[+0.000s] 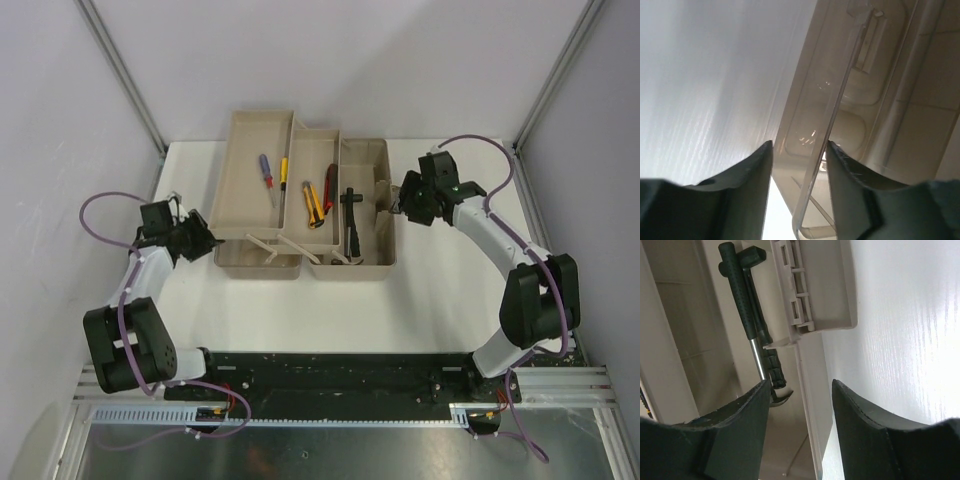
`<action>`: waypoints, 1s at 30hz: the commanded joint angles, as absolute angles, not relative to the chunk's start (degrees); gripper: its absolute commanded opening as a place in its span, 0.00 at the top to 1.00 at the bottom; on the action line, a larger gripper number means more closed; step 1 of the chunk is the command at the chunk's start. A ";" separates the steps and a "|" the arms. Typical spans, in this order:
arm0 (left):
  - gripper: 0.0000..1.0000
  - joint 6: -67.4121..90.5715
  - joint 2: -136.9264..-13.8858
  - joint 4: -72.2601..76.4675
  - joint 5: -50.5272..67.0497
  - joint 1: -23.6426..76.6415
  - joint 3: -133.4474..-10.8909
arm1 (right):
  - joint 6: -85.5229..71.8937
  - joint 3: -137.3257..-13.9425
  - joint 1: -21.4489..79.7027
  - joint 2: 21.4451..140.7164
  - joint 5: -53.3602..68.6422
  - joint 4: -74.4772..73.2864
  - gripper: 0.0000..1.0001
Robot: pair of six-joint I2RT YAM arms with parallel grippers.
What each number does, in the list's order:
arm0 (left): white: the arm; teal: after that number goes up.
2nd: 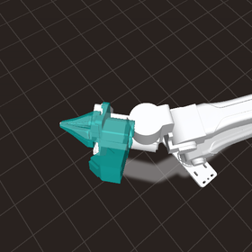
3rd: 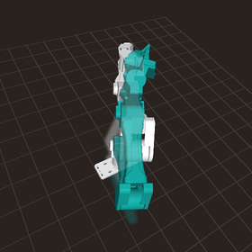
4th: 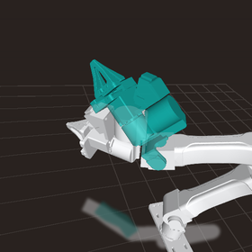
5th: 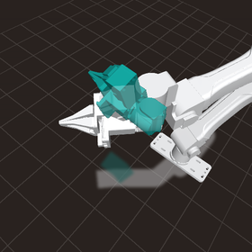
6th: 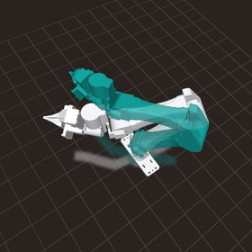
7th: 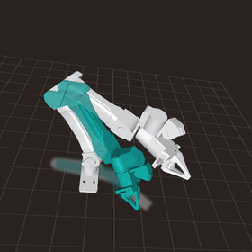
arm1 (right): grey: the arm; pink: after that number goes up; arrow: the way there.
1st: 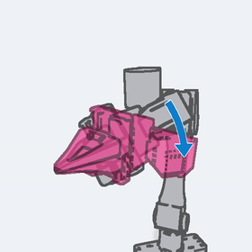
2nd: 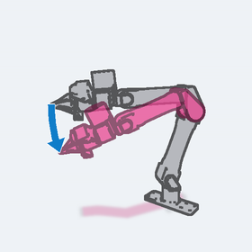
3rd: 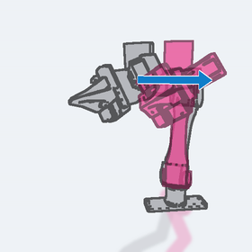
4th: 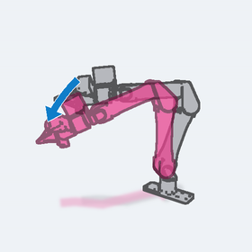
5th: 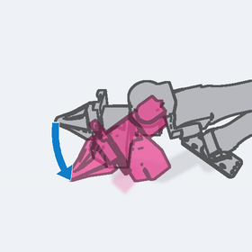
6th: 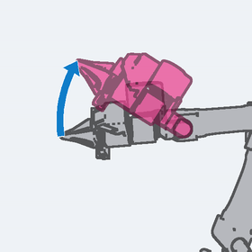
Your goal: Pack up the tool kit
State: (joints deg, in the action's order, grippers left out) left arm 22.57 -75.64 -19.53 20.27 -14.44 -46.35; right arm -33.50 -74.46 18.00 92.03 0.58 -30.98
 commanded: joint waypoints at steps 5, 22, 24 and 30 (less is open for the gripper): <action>0.67 21.83 -76.81 -16.75 19.65 -13.02 -49.08 | -35.54 -74.72 17.14 90.67 3.49 -29.85 0.45; 1.00 16.28 -76.10 -17.08 19.11 -11.04 -53.83 | -36.37 -74.11 16.09 90.26 3.70 -29.70 0.46; 1.00 15.69 -75.12 -17.19 19.17 -10.83 -54.44 | -36.49 -74.10 15.87 90.26 3.91 -29.71 0.46; 1.00 15.66 -71.37 -17.57 19.46 -10.05 -56.70 | -37.35 -74.11 14.46 90.66 5.35 -28.78 0.46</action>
